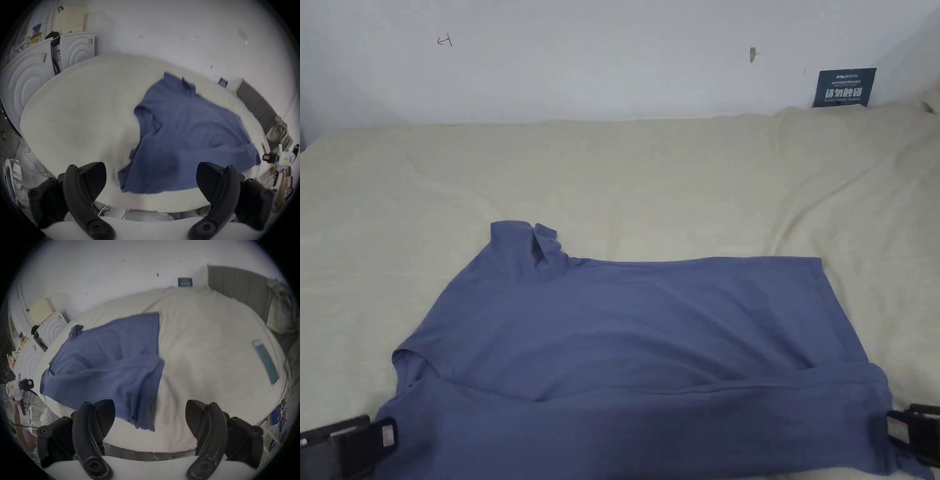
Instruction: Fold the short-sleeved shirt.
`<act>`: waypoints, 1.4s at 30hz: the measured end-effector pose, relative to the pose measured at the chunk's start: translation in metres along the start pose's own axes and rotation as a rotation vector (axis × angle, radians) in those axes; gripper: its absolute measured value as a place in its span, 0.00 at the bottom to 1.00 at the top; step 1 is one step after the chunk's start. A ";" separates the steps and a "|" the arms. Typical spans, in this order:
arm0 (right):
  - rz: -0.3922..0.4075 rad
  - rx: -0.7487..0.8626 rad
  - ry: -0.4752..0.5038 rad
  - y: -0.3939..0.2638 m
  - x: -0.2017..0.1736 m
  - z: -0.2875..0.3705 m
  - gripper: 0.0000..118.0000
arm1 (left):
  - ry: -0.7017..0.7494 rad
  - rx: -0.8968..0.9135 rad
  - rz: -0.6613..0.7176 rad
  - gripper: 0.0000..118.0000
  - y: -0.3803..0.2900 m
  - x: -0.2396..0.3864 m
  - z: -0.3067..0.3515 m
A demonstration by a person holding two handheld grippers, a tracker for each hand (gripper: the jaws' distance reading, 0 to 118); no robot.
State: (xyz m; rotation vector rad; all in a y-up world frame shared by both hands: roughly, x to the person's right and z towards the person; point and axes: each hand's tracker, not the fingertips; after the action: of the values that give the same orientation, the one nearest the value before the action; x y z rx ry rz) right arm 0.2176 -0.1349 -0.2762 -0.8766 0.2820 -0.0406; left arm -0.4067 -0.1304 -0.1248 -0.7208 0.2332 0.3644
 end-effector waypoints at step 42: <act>-0.023 -0.206 -0.136 0.254 -0.013 -0.240 0.01 | 0.004 -0.121 -0.085 0.00 0.140 0.060 -0.156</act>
State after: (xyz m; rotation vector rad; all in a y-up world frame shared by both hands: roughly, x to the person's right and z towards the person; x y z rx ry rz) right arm 0.1220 -0.1505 -0.6120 -1.0819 0.1504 0.0275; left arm -0.4211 -0.1250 -0.3426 -0.8482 0.1847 0.2976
